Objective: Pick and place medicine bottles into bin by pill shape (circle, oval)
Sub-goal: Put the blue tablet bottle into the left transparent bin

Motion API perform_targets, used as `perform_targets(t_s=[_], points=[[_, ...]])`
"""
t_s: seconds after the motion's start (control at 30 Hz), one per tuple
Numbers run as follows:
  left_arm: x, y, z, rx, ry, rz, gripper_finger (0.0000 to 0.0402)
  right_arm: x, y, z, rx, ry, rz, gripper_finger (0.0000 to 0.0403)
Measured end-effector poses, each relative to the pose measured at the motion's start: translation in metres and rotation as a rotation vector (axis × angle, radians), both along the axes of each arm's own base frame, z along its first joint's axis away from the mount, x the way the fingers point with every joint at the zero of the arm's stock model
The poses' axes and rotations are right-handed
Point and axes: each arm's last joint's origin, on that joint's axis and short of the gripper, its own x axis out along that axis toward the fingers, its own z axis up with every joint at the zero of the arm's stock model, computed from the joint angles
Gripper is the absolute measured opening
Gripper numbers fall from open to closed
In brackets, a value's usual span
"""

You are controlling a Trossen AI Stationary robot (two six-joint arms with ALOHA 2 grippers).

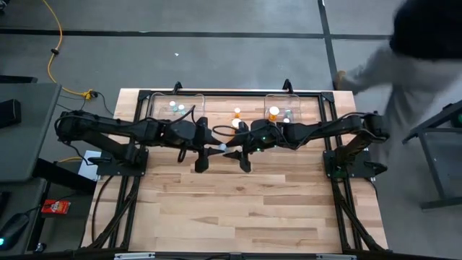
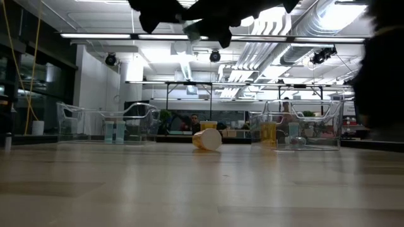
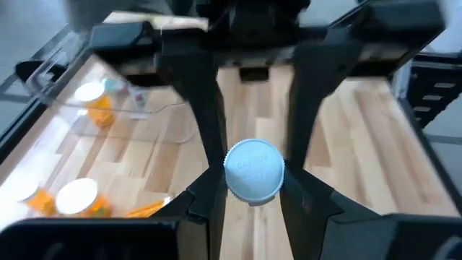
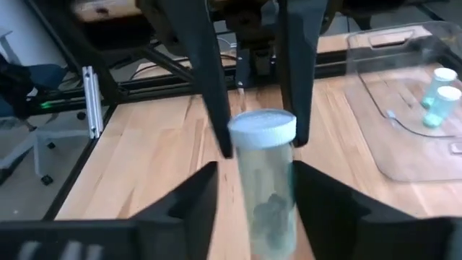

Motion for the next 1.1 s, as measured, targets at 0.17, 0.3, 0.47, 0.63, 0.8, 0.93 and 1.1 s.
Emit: perform_targets(t_s=[0.17,0.3,0.47,0.63,0.8,0.93,1.1], points=[[-0.018,0.011,0.003,-0.001,0.069,0.053,0.0092,-0.007,-0.009,0.007,-0.005,0.007,-0.023,0.0229],[-0.048,0.021,0.014,0.03,0.126,0.14,0.0094,-0.018,-0.019,0.015,-0.057,0.037,-0.093,0.0252],[-0.092,0.032,0.031,0.077,0.123,0.31,0.0095,-0.029,-0.032,0.028,-0.106,0.016,-0.183,0.0254],[-0.124,0.051,0.032,0.1,0.191,0.582,0.0096,-0.032,-0.044,0.032,-0.111,0.004,-0.243,0.0255],[-0.132,0.086,0.019,0.027,0.307,0.718,0.0096,-0.033,-0.051,0.032,-0.107,0.008,-0.269,0.0255],[-0.132,0.114,-0.005,-0.065,0.4,0.815,0.0096,-0.033,-0.052,0.032,-0.104,0.008,-0.275,0.0255],[-0.142,0.129,-0.043,-0.222,0.334,0.926,0.0097,-0.033,-0.053,0.032,-0.106,0.009,-0.292,0.0255]])
